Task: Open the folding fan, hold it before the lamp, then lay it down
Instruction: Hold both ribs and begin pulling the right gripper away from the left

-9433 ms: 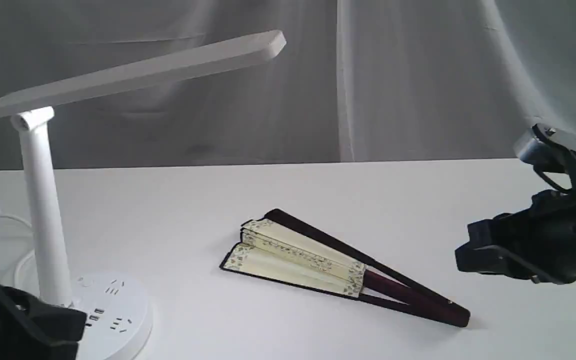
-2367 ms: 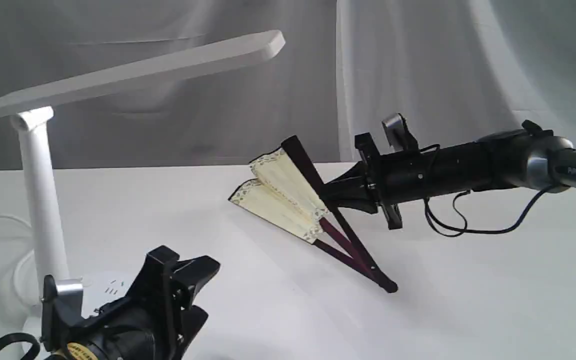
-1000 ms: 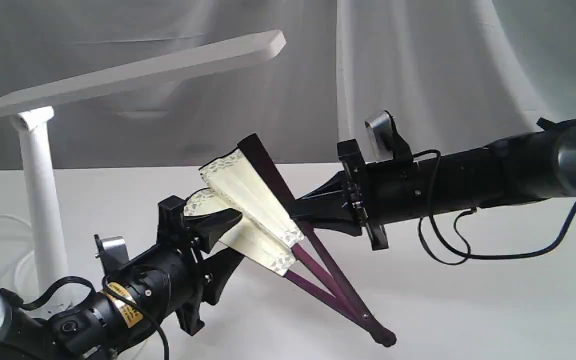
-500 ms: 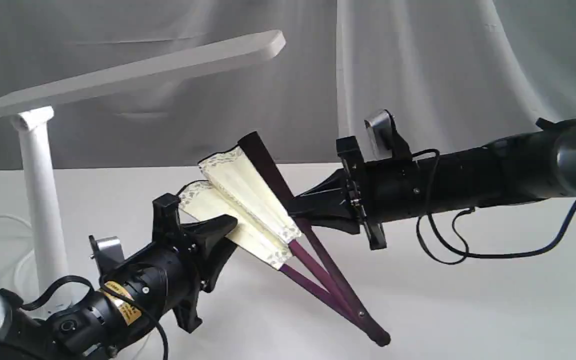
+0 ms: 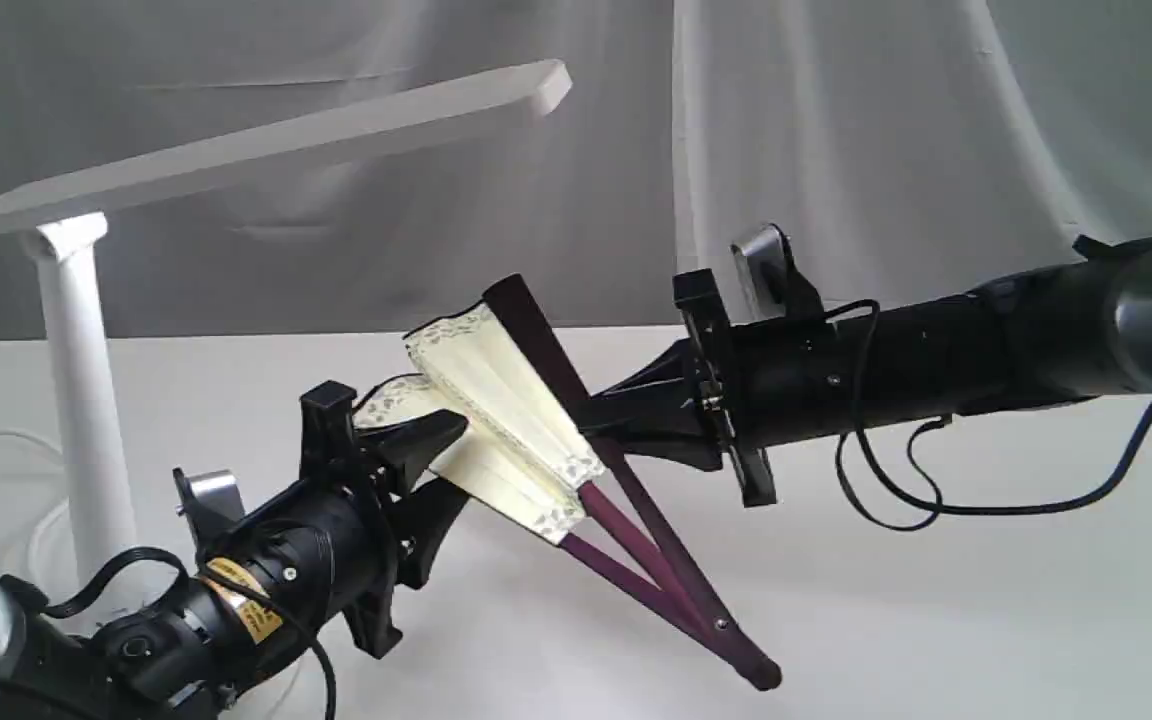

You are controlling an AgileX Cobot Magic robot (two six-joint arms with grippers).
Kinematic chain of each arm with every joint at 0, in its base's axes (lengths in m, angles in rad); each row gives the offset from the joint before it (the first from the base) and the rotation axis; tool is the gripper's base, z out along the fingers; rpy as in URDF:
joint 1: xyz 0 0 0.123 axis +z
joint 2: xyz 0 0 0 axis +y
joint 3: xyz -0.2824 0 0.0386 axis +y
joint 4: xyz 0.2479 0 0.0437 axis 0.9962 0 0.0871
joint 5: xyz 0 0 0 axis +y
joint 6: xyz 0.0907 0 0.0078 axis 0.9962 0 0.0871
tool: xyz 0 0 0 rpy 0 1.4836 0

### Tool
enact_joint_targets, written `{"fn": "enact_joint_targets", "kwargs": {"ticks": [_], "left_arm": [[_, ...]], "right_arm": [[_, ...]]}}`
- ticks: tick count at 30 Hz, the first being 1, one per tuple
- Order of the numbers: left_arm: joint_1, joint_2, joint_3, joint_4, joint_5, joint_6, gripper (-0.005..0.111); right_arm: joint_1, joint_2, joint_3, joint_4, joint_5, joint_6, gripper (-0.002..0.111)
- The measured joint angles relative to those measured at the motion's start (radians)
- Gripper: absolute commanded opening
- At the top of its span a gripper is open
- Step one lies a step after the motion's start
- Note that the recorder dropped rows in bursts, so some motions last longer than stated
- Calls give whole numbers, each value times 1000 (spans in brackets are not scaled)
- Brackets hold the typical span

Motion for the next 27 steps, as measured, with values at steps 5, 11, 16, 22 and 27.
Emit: {"fn": "enact_joint_targets", "kwargs": {"ticks": [5, 11, 16, 22, 27], "left_arm": [[0, 0, 0, -15, 0, 11, 41], [0, 0, 0, -17, 0, 15, 32], [0, 0, 0, -19, 0, 15, 36], [0, 0, 0, -25, 0, 19, 37], [0, 0, 0, -25, 0, 19, 37]], "right_arm": [[0, 0, 0, -2, 0, 2, 0], [0, 0, 0, -2, 0, 8, 0], [8, 0, 0, -2, 0, 10, 0], [23, -2, 0, -2, 0, 10, 0], [23, -2, 0, -2, 0, 16, 0]]}}
